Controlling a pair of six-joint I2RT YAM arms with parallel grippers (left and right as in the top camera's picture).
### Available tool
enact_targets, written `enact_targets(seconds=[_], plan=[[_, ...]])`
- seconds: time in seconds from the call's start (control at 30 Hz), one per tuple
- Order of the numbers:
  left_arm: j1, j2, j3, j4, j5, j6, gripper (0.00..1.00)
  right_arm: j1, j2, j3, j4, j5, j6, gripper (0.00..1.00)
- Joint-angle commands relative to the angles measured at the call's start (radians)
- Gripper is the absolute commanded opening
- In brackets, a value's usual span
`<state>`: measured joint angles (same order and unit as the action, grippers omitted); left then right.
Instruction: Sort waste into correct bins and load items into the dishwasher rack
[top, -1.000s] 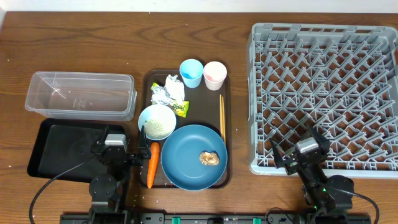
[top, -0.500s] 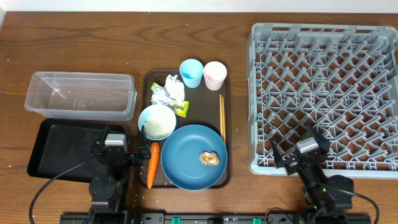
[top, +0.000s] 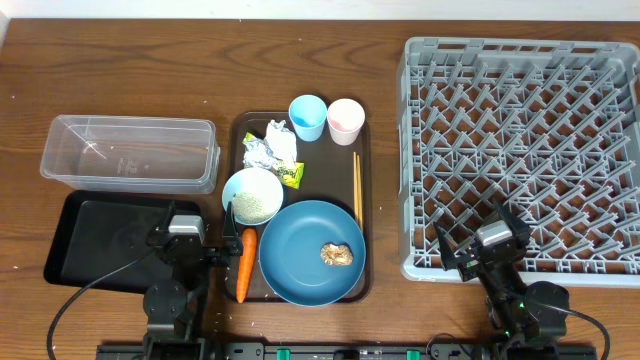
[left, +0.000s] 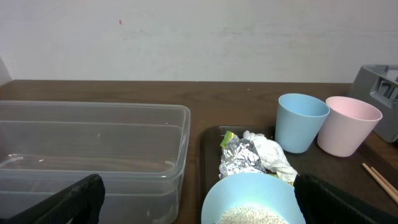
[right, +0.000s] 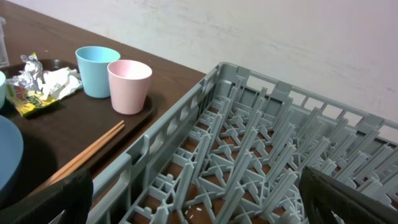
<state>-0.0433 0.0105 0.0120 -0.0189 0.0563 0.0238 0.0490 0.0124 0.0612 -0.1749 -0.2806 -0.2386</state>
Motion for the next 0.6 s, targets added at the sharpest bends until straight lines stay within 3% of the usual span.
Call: enact_targets(seconds=[0.0,0.57], plan=[[-0.001,0.0,-0.008,-0.047,0.006,0.006,0.98,-0.009,-0.006,-0.005,0.0,-0.005,-0.002,0.99],[-0.001,0.0,-0.008,-0.047,0.006,0.006,0.98,-0.009,-0.006,-0.005,0.008,-0.004,-0.011,0.99]])
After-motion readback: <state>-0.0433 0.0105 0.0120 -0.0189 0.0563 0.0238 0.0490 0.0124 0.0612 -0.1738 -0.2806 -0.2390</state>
